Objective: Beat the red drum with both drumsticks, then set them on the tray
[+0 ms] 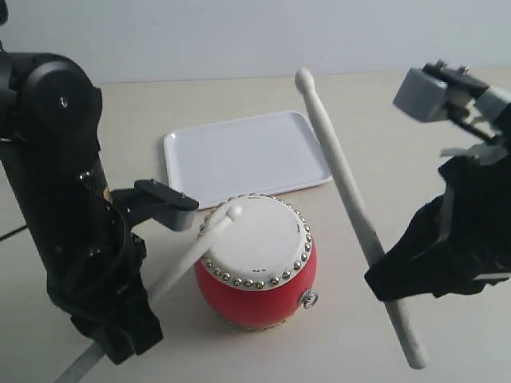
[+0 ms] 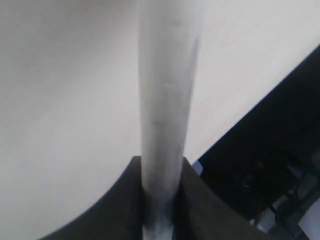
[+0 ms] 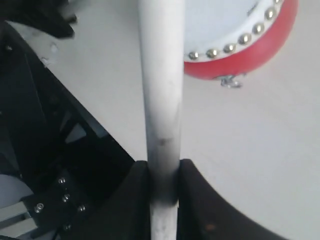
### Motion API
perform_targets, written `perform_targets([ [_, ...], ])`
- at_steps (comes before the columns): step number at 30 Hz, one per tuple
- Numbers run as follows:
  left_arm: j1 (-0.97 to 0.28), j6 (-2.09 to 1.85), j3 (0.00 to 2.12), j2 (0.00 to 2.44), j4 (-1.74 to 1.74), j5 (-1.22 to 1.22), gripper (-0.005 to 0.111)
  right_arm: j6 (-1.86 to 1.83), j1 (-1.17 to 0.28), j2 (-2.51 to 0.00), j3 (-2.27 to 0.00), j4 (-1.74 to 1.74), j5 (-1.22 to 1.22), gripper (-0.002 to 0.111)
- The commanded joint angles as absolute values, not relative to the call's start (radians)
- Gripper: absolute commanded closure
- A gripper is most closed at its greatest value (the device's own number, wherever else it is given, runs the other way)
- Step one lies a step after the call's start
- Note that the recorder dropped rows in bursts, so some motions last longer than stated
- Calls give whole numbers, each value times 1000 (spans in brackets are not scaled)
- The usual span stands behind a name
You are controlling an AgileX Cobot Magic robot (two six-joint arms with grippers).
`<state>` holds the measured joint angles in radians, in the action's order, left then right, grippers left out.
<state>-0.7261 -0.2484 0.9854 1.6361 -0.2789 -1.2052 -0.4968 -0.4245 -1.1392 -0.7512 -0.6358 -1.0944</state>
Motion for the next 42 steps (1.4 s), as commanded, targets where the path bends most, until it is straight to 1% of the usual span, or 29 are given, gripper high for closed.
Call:
perform_targets([
  [1,-731,-174,1053,1549,-188,-1221,107,-557,-424,-1324,-687,-628,-1095,108],
  [7,-731,-172,1105,1410,-199,-1221,107,-601,-424,-1572,-699,-627,-1211,108],
  [8,-731,-172,1105,1402,-199,-1221,107,-599,-424,-1573,-704,-630,-1221,108],
  [10,-731,-172,1100,1405,-199,-1221,107,-577,-424,-1530,-723,-634,-1221,108],
  [12,-731,-178,1065,1441,-225,-1210,107,-530,-424,-1434,-758,-636,-1221,108],
  [16,-760,-256,933,1639,-331,-1183,107,-446,-424,-1161,-877,-636,-1221,108],
  [18,-769,-259,925,1727,-333,-1200,107,-442,-424,-1092,-907,-636,-1221,108],
  [21,-769,-248,954,1767,-333,-1221,107,-442,-424,-1075,-887,-622,-1221,108],
  [28,-769,-196,1063,1636,-327,-1221,107,-518,-424,-1300,-708,-649,-1214,108],
  [29,-769,-185,1087,1583,-327,-1221,107,-557,-426,-1394,-676,-672,-1212,108],
  [34,-769,-175,1132,1435,-325,-1221,107,-552,-488,-1570,-695,-628,-1214,108],
  [38,-769,-175,1132,1394,-323,-1221,107,-527,-521,-1558,-728,-632,-1221,108],
  [42,-769,-178,1091,1420,-318,-1221,107,-481,-523,-1478,-780,-631,-1221,108],
])
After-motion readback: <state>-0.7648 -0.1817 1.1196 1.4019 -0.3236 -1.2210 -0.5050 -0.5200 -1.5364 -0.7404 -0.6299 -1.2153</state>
